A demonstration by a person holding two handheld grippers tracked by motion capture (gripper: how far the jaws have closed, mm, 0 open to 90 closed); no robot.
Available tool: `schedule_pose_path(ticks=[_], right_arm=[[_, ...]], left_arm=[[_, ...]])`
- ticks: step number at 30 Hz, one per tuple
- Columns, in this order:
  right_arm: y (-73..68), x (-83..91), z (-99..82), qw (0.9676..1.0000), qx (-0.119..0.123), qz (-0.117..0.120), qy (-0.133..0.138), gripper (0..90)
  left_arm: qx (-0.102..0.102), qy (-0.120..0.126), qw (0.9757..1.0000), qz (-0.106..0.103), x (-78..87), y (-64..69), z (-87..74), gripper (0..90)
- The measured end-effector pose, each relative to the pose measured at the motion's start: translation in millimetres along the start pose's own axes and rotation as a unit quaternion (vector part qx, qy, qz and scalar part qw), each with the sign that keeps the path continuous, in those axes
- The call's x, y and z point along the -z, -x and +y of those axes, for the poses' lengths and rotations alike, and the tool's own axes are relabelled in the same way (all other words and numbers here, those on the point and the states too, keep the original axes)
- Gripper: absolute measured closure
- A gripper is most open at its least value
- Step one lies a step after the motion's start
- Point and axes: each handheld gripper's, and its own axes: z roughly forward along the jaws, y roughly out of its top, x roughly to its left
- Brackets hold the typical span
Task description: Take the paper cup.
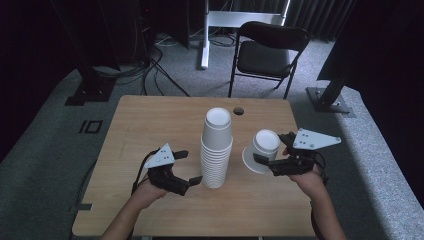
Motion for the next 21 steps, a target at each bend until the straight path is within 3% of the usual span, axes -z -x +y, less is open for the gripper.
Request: schedule_pose_path(ticks=[9,14,21], right_arm=[[-14.0,0.1,-17.3,1.0,0.004,-0.004,0.0,22.1],[-18.4,1.3,-23.8,1.0,0.003,-0.003,0.0,22.1],[-22.4,10.9,-35.6,0.9998,-0.013,-0.001,0.014,22.1]], left_arm=[[0.007,-0.008,0.9997,-0.022,-10.2,16.5,-17.0,1.6],[0.012,-0.013,0.9993,-0.032,-15.0,18.9,-22.3,1.6],[0.021,-0.017,0.9987,-0.044,-22.5,25.8,-29.5,1.6]])
